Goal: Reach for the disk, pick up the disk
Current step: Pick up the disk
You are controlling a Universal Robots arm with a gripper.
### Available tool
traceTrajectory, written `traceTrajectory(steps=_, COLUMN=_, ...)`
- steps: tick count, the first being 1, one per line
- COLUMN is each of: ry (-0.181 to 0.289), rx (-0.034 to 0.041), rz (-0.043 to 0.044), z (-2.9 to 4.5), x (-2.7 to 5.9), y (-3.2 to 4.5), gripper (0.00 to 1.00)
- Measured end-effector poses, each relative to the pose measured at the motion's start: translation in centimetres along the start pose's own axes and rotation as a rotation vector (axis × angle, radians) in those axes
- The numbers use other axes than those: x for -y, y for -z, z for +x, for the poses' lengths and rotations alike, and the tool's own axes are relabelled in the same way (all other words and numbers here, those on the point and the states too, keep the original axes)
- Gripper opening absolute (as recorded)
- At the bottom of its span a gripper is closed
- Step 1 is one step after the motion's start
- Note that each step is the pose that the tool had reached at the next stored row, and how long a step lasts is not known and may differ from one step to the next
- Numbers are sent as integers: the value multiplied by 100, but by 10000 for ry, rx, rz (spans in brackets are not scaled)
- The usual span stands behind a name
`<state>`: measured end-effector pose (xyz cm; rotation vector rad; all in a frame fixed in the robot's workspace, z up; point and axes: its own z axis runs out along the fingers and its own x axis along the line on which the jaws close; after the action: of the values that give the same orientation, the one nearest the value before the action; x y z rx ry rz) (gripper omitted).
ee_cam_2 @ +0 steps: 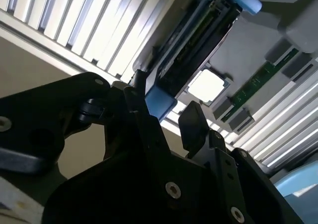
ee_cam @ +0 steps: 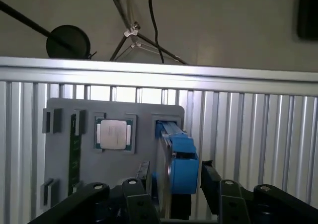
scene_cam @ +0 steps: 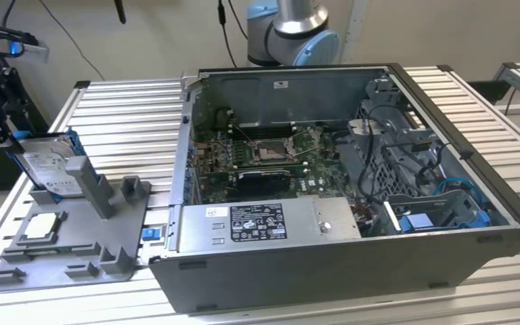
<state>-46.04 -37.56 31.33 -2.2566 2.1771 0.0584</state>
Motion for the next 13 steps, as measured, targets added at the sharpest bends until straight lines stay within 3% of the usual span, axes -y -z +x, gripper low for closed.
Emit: traceTrajectory(steps=13, ry=71, rx=87, rz=44, z=7, x=5, y=-233, gripper=100)
